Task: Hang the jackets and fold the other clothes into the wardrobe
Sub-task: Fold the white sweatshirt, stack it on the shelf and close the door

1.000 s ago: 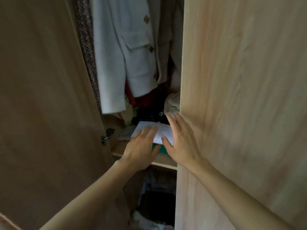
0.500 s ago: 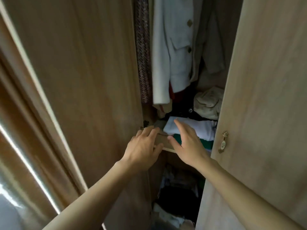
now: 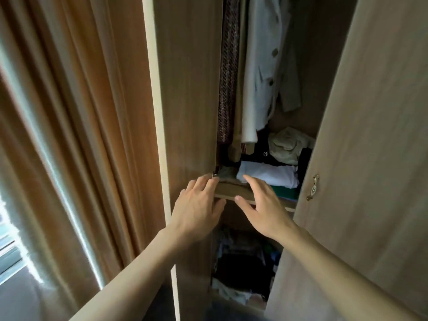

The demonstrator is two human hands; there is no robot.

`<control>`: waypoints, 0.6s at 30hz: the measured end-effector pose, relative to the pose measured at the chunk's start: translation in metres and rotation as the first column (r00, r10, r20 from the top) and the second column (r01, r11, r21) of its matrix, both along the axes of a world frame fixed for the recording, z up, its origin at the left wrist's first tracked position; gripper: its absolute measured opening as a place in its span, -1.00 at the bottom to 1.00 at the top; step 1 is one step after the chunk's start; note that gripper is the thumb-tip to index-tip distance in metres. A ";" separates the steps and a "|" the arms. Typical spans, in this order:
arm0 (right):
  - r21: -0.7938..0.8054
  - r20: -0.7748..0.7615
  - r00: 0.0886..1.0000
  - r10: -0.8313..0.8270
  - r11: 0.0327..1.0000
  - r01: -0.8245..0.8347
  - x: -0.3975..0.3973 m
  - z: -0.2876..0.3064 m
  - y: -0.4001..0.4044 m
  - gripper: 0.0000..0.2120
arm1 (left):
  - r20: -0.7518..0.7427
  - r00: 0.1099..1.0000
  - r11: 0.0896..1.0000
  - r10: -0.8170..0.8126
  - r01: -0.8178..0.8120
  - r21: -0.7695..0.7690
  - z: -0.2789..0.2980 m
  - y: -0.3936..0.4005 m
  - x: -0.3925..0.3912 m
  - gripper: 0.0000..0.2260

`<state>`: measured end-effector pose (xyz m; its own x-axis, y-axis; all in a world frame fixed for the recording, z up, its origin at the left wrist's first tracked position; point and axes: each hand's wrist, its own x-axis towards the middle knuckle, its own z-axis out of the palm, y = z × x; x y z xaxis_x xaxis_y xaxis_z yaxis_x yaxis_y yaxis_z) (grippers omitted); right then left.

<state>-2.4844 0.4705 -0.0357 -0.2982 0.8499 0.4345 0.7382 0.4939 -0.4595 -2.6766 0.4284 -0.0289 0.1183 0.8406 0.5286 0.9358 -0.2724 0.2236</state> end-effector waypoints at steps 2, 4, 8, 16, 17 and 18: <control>0.017 0.017 1.000 0.005 1.000 -0.005 -0.007 0.004 -0.001 -0.39 | 0.010 1.000 0.999 -0.019 0.018 0.036 0.005 -0.009 -0.005 -0.50; 0.027 0.019 1.000 0.022 0.999 -0.023 -0.016 0.008 0.000 -0.37 | 0.005 0.999 0.995 -0.033 0.032 0.098 0.011 -0.019 -0.010 -0.52; 0.023 0.032 0.997 0.072 0.997 -0.073 -0.033 0.014 0.000 -0.35 | 0.086 0.996 0.954 0.002 -0.028 0.298 0.033 -0.031 -0.025 -0.49; 0.026 0.033 0.989 0.144 0.989 -0.145 -0.067 0.025 -0.002 -0.35 | 0.313 0.938 0.957 0.149 -0.217 0.194 0.062 -0.018 -0.050 -0.20; 0.030 0.030 0.989 0.148 0.988 -0.149 -0.070 0.026 -0.003 -0.35 | 0.358 0.919 0.965 0.166 -0.226 0.132 0.063 -0.015 -0.051 -0.19; 0.031 0.028 0.988 0.150 0.988 -0.151 -0.073 0.026 -0.004 -0.36 | 0.401 0.900 0.973 0.170 -0.217 0.074 0.064 -0.014 -0.052 -0.18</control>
